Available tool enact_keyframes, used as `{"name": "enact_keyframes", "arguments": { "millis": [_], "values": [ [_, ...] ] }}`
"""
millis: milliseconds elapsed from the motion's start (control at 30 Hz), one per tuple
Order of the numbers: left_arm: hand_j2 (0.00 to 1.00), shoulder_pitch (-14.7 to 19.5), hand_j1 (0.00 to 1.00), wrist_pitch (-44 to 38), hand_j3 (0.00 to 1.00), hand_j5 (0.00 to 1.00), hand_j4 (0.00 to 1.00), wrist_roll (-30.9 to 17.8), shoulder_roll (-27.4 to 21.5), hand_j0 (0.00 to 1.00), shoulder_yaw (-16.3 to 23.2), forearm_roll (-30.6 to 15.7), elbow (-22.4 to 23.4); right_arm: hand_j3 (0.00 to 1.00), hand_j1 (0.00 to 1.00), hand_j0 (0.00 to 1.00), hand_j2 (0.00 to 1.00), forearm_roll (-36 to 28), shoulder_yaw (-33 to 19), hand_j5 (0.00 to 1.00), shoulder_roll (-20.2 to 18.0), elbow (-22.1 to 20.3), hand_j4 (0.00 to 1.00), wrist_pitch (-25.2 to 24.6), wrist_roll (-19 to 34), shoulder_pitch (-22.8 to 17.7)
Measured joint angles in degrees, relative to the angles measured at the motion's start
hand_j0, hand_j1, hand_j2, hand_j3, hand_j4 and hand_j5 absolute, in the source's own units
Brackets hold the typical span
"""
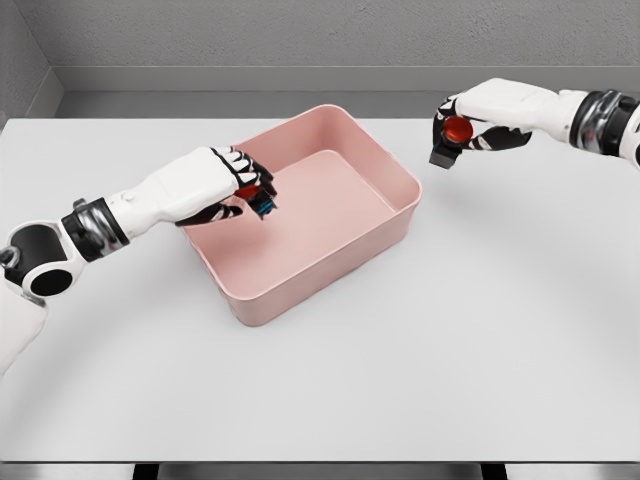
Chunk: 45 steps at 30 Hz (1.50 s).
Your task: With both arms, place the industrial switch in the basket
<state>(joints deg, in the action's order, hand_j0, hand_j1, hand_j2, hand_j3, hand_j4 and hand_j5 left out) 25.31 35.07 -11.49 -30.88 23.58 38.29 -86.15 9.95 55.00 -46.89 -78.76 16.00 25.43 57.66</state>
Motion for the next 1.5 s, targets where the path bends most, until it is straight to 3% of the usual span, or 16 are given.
{"name": "enact_keyframes", "arguments": {
  "millis": [267, 367, 500, 600, 733, 1267, 1300, 1333, 1500],
  "values": [
    [0.98, 0.09, 0.98, -0.01, 0.98, 0.98, 0.98, 0.09, 0.5, 0.98, -0.02, -0.17, -0.21, 0.48, 0.48, 0.48, 0.48, -1.5, -0.01, 0.48, -0.24, -2.56, 0.48, -0.1, 0.66, 2.02],
    [1.0, 1.58, 1.0, -0.01, 1.0, 1.0, 1.0, 0.23, -0.97, 1.0, -0.05, -1.66, -1.88, 0.48, 0.48, 0.48, 0.48, -2.63, -0.01, 0.48, -0.22, -3.55, 0.48, -0.12, 1.17, 2.46],
    [1.0, 1.58, 1.0, -0.02, 1.0, 1.0, 1.0, 0.34, -14.6, 1.0, 0.97, -9.72, -9.12, 0.48, 0.48, 0.48, 0.48, -4.44, -0.01, 0.48, 0.05, -4.95, 0.48, -0.17, 1.64, 2.81],
    [1.0, 1.14, 1.0, -0.02, 1.0, 1.0, 1.0, 0.37, -23.87, 1.0, 3.31, -14.54, -11.51, 0.48, 0.48, 0.48, 0.48, -5.12, 0.03, 0.48, 0.73, -5.39, 0.48, -0.18, 2.0, 2.99],
    [1.0, 0.97, 1.0, -0.01, 1.0, 1.0, 1.0, 0.38, -30.43, 1.0, 4.94, -17.75, -12.28, 0.48, 0.48, 0.48, 0.48, -5.52, 0.54, 0.48, 3.15, -5.85, 0.48, -0.25, 2.52, 3.08],
    [1.0, 0.88, 1.0, -0.01, 1.0, 1.0, 1.0, 0.24, -33.03, 1.0, 6.06, -18.45, -11.51, 0.49, 0.49, 0.49, 0.49, -5.55, 4.49, 0.49, 13.23, -4.71, 0.49, -1.89, 3.5, 4.48],
    [1.0, 0.88, 1.0, -0.01, 1.0, 1.0, 1.0, 0.24, -33.04, 1.0, 6.06, -18.44, -11.48, 0.61, 0.61, 0.61, 0.61, -5.53, 4.74, 0.61, 13.66, -4.34, 0.61, -1.94, 3.52, 4.48],
    [1.0, 0.88, 1.0, -0.01, 1.0, 1.0, 1.0, 0.23, -33.06, 1.0, 6.06, -18.43, -11.46, 1.0, 1.0, 1.0, 1.0, -5.51, 4.9, 1.0, 14.06, -3.84, 1.0, -1.97, 3.51, 4.48],
    [1.0, 0.88, 1.0, -0.01, 1.0, 1.0, 1.0, 0.26, -33.05, 1.0, 6.38, -18.3, -11.42, 1.0, 1.0, 1.0, 1.0, -5.53, 5.19, 1.0, 15.66, -0.81, 1.0, -2.12, 3.26, 5.19]
  ]
}}
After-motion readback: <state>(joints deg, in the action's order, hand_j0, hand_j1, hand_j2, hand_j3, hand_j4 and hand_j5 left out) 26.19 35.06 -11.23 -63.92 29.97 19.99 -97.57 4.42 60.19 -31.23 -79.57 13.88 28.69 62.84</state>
